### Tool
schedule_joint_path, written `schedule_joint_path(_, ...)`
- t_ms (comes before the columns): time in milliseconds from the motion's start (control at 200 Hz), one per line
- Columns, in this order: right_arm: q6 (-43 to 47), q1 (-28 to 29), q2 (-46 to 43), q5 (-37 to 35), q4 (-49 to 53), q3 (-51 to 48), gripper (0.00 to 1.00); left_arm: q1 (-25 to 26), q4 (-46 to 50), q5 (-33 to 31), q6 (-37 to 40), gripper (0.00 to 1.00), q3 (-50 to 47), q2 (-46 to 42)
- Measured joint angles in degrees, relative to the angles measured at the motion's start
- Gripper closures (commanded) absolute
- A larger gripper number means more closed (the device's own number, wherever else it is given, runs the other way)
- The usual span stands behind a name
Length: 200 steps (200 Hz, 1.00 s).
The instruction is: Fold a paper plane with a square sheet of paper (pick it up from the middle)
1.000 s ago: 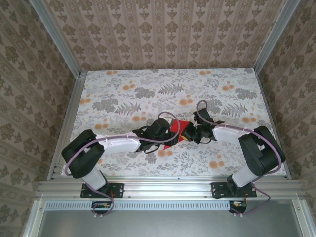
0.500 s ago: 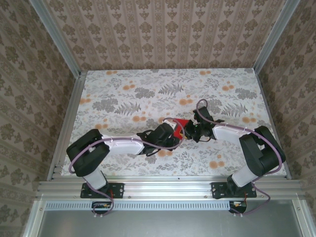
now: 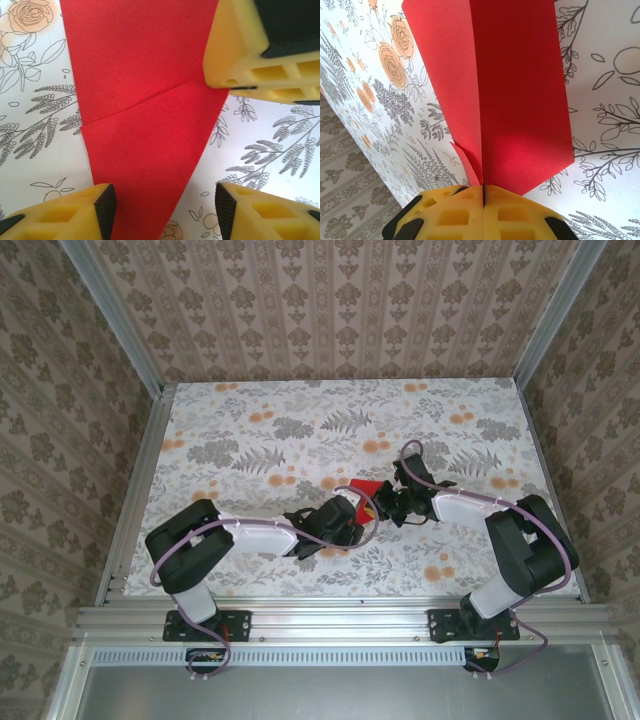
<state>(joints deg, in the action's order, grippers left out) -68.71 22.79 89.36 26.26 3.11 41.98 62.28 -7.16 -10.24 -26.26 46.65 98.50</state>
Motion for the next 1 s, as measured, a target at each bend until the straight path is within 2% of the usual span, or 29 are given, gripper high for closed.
schedule_joint_path(245,-0.8,-0.4,0.0,1.2,-0.2,0.0,0.91,0.4,1.1,-2.3,1.0,0.59,1.0,2.0)
schedule_joint_path(305,-0.9,-0.6,0.0,1.2,-0.2,0.0,0.85,0.4,1.2,-2.5,1.1,0.61,1.3,2.0)
schedule_joint_path(450,-0.2,-1.4,0.0,1.3,0.2,0.1,0.64,0.4,1.2,-2.7,1.1,0.66,1.6,2.1)
schedule_joint_path(585,2.3,-3.4,-1.5,1.2,1.0,0.1,0.53,0.4,1.3,-2.4,1.2,0.7,1.6,2.1)
schedule_joint_path(790,7.8,-7.3,-7.7,1.2,-0.9,-2.5,0.51,0.2,1.0,-0.4,1.3,0.72,1.9,3.0)
schedule_joint_path(1000,13.9,-8.3,-8.6,1.8,-5.8,-6.8,0.52,-2.0,-1.3,6.1,0.4,0.76,1.5,3.0)
